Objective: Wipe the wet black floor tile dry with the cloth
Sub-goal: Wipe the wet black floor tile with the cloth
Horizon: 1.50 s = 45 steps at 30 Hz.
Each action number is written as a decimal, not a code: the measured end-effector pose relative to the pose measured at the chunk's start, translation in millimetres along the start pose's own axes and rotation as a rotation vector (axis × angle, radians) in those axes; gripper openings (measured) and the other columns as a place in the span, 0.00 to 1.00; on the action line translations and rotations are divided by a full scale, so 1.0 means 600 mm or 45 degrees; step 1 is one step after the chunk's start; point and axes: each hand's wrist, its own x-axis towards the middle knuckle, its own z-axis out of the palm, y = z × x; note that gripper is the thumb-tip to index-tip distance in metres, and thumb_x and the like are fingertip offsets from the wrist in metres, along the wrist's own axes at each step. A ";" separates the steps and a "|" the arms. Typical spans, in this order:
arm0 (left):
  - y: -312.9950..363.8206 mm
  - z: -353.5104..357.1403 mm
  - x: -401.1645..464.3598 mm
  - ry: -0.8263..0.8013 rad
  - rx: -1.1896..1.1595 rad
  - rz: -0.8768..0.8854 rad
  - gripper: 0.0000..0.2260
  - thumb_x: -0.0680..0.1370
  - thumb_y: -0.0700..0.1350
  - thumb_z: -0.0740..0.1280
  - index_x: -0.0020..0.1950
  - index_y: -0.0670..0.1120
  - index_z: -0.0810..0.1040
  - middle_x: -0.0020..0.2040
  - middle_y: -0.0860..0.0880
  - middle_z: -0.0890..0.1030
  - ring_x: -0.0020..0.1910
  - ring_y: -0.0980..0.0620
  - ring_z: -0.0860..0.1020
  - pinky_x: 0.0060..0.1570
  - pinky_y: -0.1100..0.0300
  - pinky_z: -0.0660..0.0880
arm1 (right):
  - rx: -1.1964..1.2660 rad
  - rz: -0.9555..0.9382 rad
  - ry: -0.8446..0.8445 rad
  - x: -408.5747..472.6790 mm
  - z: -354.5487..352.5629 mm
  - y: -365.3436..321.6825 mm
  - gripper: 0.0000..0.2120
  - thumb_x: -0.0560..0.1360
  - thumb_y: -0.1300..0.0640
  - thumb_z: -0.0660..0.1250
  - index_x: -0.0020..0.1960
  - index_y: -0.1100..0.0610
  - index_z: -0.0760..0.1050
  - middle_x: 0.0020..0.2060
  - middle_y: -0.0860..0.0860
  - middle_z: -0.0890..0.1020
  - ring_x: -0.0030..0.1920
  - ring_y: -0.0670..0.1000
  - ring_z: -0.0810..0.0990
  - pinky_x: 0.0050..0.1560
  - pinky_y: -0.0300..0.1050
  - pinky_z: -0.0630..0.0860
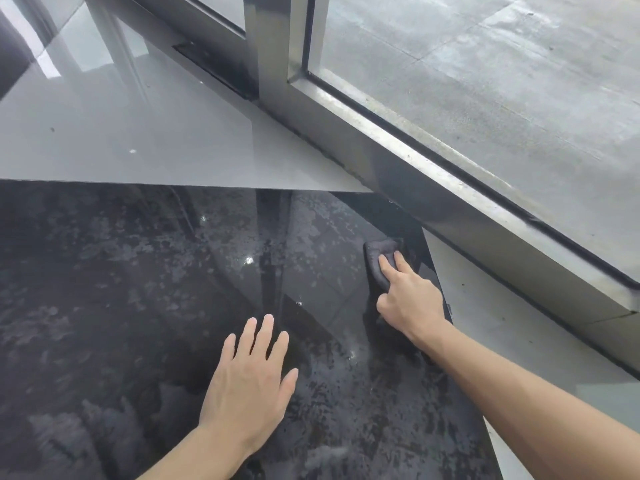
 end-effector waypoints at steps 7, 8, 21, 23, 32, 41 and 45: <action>0.013 0.013 0.009 0.000 -0.001 0.063 0.25 0.74 0.53 0.51 0.60 0.43 0.79 0.62 0.35 0.76 0.59 0.37 0.76 0.52 0.39 0.76 | -0.024 0.000 -0.029 -0.133 0.038 0.063 0.35 0.69 0.54 0.59 0.74 0.39 0.53 0.76 0.41 0.51 0.48 0.58 0.81 0.43 0.46 0.75; 0.013 0.015 0.011 0.008 -0.001 0.079 0.25 0.75 0.53 0.51 0.60 0.43 0.79 0.63 0.36 0.75 0.60 0.38 0.76 0.53 0.39 0.75 | -0.035 0.010 -0.046 -0.153 0.044 0.071 0.36 0.69 0.53 0.58 0.74 0.39 0.52 0.76 0.40 0.50 0.46 0.57 0.81 0.42 0.45 0.75; 0.014 0.017 0.008 0.067 0.076 0.115 0.25 0.74 0.53 0.51 0.60 0.45 0.79 0.62 0.38 0.77 0.59 0.40 0.77 0.51 0.39 0.76 | 0.050 0.117 -0.025 -0.118 0.033 0.083 0.35 0.70 0.55 0.58 0.74 0.40 0.53 0.76 0.42 0.52 0.53 0.60 0.79 0.48 0.47 0.75; 0.012 0.021 0.007 0.080 0.128 0.111 0.24 0.75 0.53 0.52 0.63 0.46 0.77 0.64 0.37 0.75 0.60 0.38 0.76 0.52 0.37 0.74 | 0.047 0.120 -0.020 -0.090 0.022 0.083 0.34 0.70 0.56 0.59 0.74 0.41 0.55 0.76 0.42 0.53 0.55 0.61 0.78 0.49 0.47 0.74; 0.021 0.039 0.012 -0.090 0.244 -0.053 0.26 0.80 0.60 0.42 0.73 0.58 0.32 0.76 0.42 0.36 0.74 0.37 0.43 0.63 0.36 0.55 | 0.127 0.137 0.080 -0.009 0.013 0.077 0.31 0.70 0.58 0.60 0.71 0.42 0.62 0.74 0.44 0.60 0.58 0.62 0.76 0.52 0.49 0.72; 0.054 0.005 0.019 -0.339 0.019 -0.241 0.27 0.79 0.62 0.48 0.74 0.61 0.39 0.76 0.45 0.35 0.74 0.38 0.40 0.62 0.36 0.62 | 0.098 0.063 0.036 -0.008 0.001 0.083 0.31 0.69 0.59 0.61 0.71 0.47 0.63 0.74 0.49 0.61 0.59 0.65 0.74 0.53 0.54 0.71; 0.058 0.010 0.024 -0.371 0.010 -0.226 0.30 0.78 0.64 0.51 0.74 0.61 0.38 0.75 0.44 0.34 0.73 0.36 0.39 0.61 0.33 0.62 | 0.002 0.071 -0.012 -0.023 -0.005 0.083 0.32 0.68 0.60 0.61 0.71 0.47 0.63 0.74 0.49 0.62 0.61 0.63 0.74 0.54 0.53 0.71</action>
